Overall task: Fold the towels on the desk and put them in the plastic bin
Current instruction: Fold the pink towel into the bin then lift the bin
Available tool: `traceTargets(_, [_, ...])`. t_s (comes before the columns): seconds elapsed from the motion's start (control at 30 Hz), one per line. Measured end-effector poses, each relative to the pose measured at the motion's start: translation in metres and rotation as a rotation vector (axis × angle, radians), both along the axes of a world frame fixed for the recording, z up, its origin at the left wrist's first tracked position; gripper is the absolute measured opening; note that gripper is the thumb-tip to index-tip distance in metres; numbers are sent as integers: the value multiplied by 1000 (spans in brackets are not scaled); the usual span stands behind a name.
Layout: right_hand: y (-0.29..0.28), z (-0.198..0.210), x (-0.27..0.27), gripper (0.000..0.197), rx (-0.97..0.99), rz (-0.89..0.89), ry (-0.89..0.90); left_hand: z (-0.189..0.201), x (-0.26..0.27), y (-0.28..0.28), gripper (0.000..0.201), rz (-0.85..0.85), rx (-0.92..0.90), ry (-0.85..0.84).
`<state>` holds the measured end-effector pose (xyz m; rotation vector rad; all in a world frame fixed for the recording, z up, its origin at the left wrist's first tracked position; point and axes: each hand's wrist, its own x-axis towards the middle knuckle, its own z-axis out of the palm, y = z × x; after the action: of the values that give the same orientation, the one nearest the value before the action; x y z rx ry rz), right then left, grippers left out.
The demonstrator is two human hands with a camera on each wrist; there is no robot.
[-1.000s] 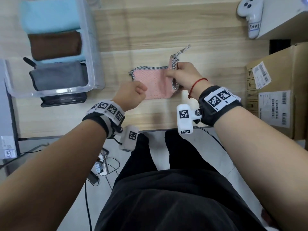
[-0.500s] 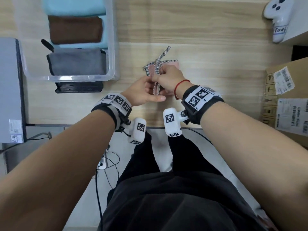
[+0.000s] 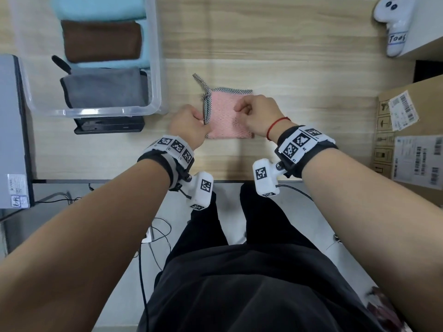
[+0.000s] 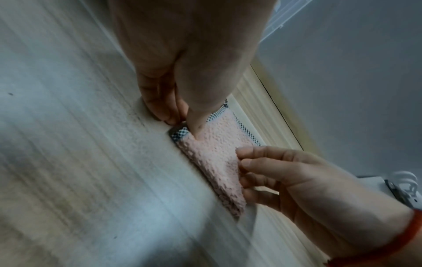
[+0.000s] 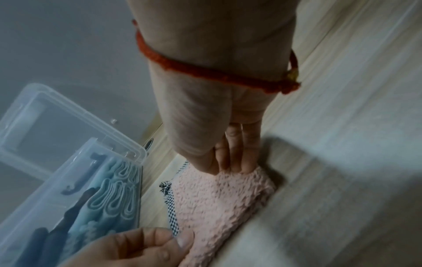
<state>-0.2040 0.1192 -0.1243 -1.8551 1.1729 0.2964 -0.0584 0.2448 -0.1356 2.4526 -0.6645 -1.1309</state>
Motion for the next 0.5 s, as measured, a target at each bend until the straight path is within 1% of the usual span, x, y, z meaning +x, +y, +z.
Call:
traceTargets(0.07, [0,-3,-1,20,-17,5,-5,3,0,-2,33,-10,27,-44])
traceTargets(0.13, [2,-5,-2,21,-23,-7,-23,7,-2,-5,33,-54,52,-28])
traceTargets(0.2, [5,-6,-4,23,-32,-15,-60,9,-5,-8,41,-88,91,66])
traceTargets(0.27, [10,-5,-8,26,-56,5,-84,7,-8,-9,51,-44,124,177])
traceTargets(0.3, [11,-5,-9,29,-66,21,-84,9,-9,-9,51,-6,114,219])
traceTargets(0.37, [10,-4,-12,35,-81,67,-73,9,-13,-11,44,87,48,298])
traceTargets(0.4, [10,-4,-14,41,-92,105,-62,12,-16,-12,37,131,1,335])
traceTargets(0.43, [11,-4,-17,51,-104,150,-57,16,-19,-13,29,171,-51,360])
traceTargets(0.47, [12,-4,-19,64,-116,197,-59,17,-21,-14,24,219,-102,370])
traceTargets(0.5, [15,-3,-22,78,-130,237,-65,18,-23,-15,24,276,-147,387])
